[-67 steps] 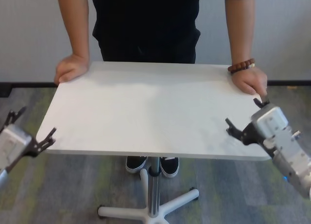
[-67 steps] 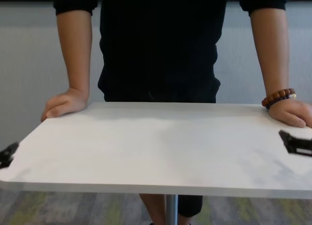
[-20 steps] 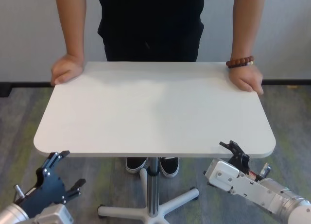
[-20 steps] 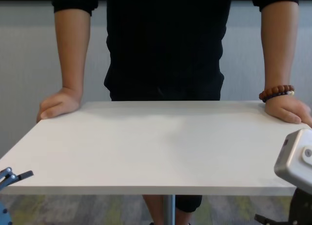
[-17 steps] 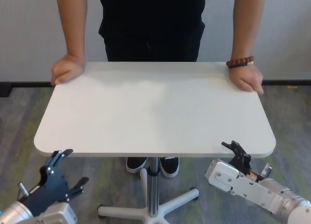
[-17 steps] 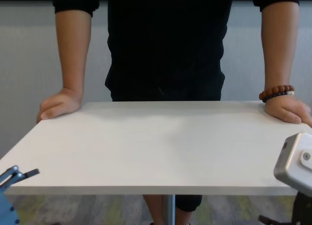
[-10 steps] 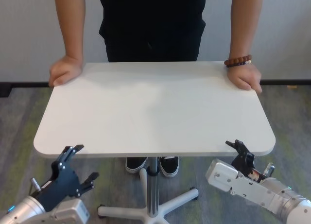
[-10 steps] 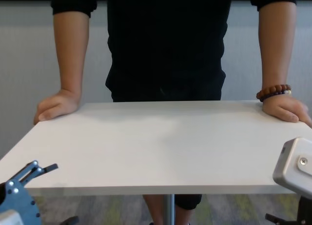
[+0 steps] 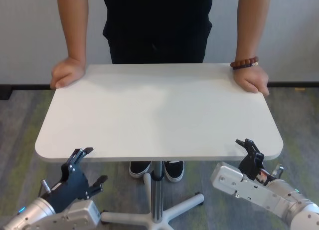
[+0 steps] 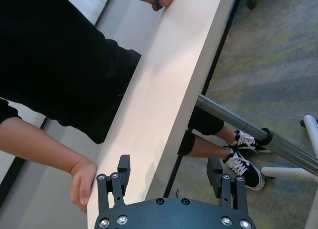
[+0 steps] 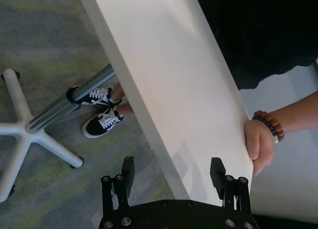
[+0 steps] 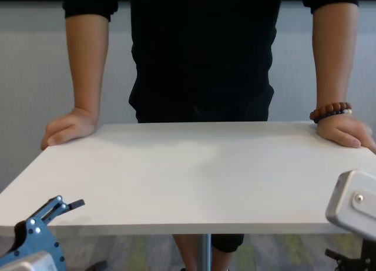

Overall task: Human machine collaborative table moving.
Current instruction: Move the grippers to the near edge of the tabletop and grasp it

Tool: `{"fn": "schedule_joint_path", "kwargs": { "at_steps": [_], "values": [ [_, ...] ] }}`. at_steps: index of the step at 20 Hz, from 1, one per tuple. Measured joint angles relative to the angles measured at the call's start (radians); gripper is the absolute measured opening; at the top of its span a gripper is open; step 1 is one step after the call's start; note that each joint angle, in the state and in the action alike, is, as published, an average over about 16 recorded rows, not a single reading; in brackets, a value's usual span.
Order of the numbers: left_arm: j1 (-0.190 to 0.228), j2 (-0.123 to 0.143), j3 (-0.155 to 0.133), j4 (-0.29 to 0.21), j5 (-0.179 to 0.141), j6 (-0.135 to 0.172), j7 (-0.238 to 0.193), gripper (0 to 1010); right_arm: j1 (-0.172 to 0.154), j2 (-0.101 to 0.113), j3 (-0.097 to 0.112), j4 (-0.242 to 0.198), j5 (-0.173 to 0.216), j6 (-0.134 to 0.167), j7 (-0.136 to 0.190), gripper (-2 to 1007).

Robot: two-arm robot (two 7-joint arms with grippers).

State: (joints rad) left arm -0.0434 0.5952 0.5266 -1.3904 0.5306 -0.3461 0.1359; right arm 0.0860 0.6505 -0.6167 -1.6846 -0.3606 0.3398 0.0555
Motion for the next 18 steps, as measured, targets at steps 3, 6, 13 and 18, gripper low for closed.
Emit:
{"fn": "schedule_joint_path", "kwargs": {
  "at_steps": [3, 6, 13, 18],
  "values": [
    [-0.013, -0.018, 0.001, 0.021, 0.011, 0.000, -0.001, 1000, 0.004, -0.010, 0.001, 0.016, -0.018, -0.005, -0.008, 1005],
    [-0.024, -0.036, 0.002, 0.040, 0.021, -0.001, 0.000, 1000, 0.010, -0.020, 0.001, 0.032, -0.035, -0.011, -0.013, 1005],
    [-0.048, -0.074, -0.002, 0.083, 0.045, -0.004, 0.011, 1000, 0.021, -0.042, 0.004, 0.065, -0.068, -0.024, -0.024, 1005],
    [-0.067, -0.099, -0.010, 0.116, 0.061, -0.007, 0.024, 1000, 0.026, -0.056, 0.010, 0.082, -0.085, -0.033, -0.028, 1005]
  ]
}}
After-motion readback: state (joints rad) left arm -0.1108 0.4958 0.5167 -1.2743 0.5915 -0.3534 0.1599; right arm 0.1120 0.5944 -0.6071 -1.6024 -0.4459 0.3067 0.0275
